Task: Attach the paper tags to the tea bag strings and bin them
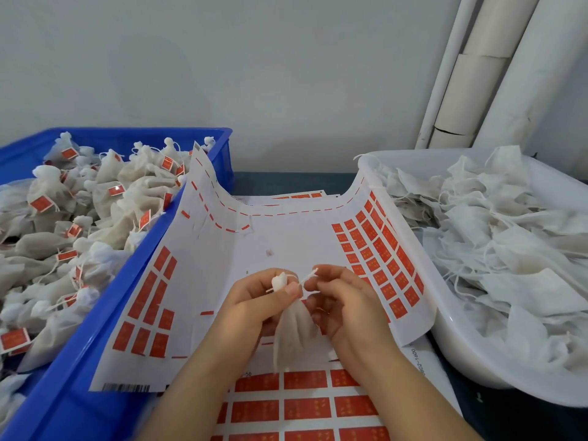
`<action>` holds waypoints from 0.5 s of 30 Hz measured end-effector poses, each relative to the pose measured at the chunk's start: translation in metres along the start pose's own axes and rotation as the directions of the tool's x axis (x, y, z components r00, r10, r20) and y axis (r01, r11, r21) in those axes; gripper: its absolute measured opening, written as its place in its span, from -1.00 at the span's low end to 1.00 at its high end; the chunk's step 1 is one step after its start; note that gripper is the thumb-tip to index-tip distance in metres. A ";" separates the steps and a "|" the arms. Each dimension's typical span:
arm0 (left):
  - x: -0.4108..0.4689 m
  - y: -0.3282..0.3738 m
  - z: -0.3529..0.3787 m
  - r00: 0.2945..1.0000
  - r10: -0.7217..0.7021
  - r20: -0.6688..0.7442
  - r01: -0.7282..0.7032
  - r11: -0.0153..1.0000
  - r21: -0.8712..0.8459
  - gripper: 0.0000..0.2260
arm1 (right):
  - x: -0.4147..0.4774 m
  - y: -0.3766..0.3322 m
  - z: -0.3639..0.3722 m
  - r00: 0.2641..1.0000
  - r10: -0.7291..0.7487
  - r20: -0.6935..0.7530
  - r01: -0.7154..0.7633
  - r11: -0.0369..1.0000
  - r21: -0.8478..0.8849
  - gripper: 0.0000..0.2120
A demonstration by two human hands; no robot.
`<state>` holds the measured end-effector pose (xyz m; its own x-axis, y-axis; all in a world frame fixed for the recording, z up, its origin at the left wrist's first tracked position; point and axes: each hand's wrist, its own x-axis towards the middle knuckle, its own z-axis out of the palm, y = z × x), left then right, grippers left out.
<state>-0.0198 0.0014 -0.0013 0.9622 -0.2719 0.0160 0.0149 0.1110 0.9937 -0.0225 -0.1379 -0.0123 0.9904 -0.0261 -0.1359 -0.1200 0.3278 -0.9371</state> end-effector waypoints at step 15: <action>0.000 -0.003 0.002 0.995 0.094 -0.027 -0.094 0.995 -0.030 -0.83 | -0.004 0.003 -0.002 0.966 -0.103 0.238 0.169 0.946 -0.276 -0.72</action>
<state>-0.0201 -0.0007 -0.0037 0.9664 -0.2342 0.1059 -0.0678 0.1652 0.9839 -0.0274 -0.1385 -0.0151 0.9853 0.1657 0.0413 0.0343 0.0448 -0.9984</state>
